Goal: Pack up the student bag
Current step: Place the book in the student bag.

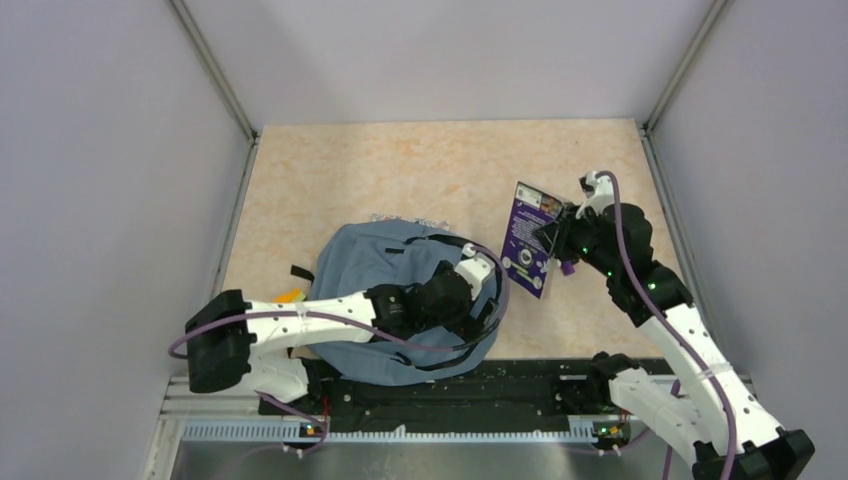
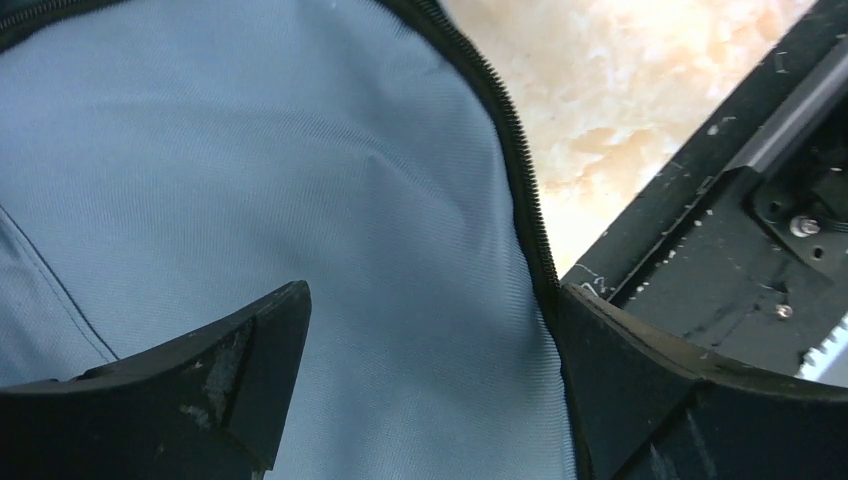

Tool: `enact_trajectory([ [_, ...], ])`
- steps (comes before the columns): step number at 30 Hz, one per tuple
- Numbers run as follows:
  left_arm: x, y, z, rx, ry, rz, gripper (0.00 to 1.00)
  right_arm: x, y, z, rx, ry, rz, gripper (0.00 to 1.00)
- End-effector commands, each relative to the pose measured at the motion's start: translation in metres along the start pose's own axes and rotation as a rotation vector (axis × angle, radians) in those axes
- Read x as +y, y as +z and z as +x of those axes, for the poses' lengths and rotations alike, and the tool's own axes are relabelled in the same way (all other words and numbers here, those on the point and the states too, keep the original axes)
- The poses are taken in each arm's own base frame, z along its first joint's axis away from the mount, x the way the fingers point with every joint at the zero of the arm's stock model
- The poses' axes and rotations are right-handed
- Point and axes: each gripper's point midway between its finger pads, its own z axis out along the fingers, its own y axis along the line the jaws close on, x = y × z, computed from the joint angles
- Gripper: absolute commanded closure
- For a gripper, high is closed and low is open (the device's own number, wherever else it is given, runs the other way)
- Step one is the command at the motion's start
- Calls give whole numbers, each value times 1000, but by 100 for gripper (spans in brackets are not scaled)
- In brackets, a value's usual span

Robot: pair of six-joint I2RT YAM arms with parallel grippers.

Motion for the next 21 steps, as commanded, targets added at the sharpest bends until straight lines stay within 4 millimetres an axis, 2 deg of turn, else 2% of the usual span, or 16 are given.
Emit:
enact_trajectory([
  [1,-4,2,-11,-25,-52,-50,2,5,-13,-12,-75,3,-12,100],
  [10,-29,7,-9,-17,-66,-12,2,5,-16,-7,-51,19,-8,100],
  [15,-17,11,1,47,23,-147,5,4,-15,-4,-44,31,-5,100],
  [16,-14,11,1,50,28,-173,11,4,-13,-5,-44,33,-6,100],
  [21,5,-2,-14,-32,-16,-278,63,9,-15,-13,-19,51,-5,100],
])
